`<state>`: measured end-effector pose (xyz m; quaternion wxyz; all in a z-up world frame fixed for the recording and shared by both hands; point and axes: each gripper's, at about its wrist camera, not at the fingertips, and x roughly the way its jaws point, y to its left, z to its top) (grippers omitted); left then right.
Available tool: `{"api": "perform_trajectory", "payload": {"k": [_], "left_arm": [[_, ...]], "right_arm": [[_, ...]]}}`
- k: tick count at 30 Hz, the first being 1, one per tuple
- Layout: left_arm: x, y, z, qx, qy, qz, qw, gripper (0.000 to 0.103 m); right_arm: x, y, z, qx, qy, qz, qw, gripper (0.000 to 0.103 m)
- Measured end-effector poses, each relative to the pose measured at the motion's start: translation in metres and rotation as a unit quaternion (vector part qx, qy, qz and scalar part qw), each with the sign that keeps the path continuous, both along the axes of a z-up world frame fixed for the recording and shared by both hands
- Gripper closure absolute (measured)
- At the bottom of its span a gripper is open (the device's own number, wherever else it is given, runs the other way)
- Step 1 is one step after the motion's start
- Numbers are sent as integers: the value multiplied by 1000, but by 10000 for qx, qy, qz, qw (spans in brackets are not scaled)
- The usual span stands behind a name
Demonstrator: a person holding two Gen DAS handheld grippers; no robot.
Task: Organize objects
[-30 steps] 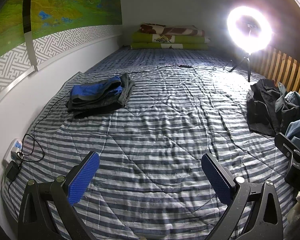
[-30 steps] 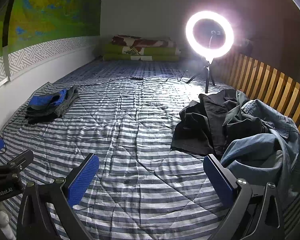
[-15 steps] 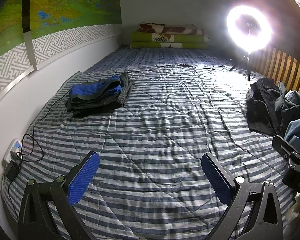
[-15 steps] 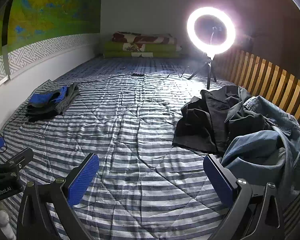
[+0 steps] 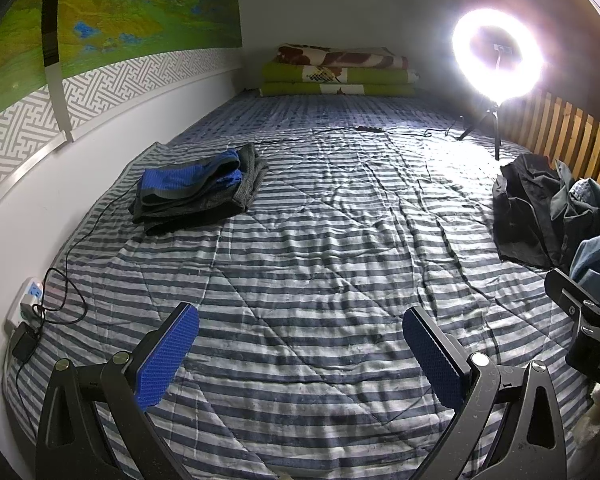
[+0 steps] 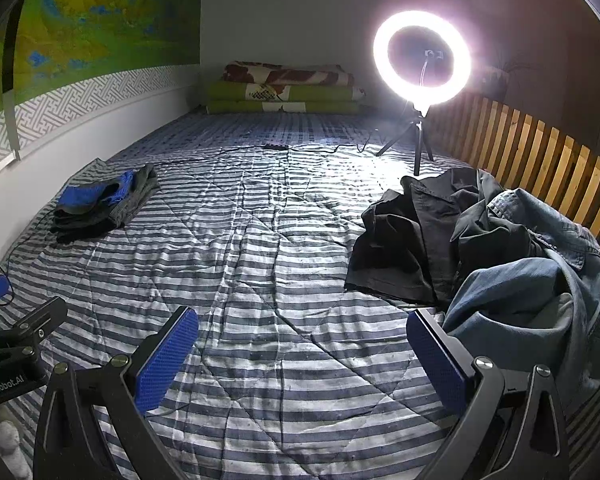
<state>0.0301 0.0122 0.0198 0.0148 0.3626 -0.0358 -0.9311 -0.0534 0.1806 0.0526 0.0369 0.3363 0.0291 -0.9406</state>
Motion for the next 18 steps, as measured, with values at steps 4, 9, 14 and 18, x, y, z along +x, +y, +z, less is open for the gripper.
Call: {"api": "perform_trajectory", "payload": {"k": [4, 9, 14, 18], "left_arm": [[-1, 2, -2, 4, -24, -31, 10000, 0], [-6, 1, -7, 47, -108, -67, 9999, 0], [-12, 1, -13, 51, -184, -43, 9998, 0], [-21, 4, -22, 44, -339, -61, 9994, 0]], "right_arm": [[-3, 1, -3, -27, -105, 2, 9999, 0], [-12, 4, -12, -140, -282, 36, 9995, 0], [-19, 3, -22, -120, -201, 220, 9995, 0], [-31, 4, -28, -142, -225, 232, 9994, 0]]}}
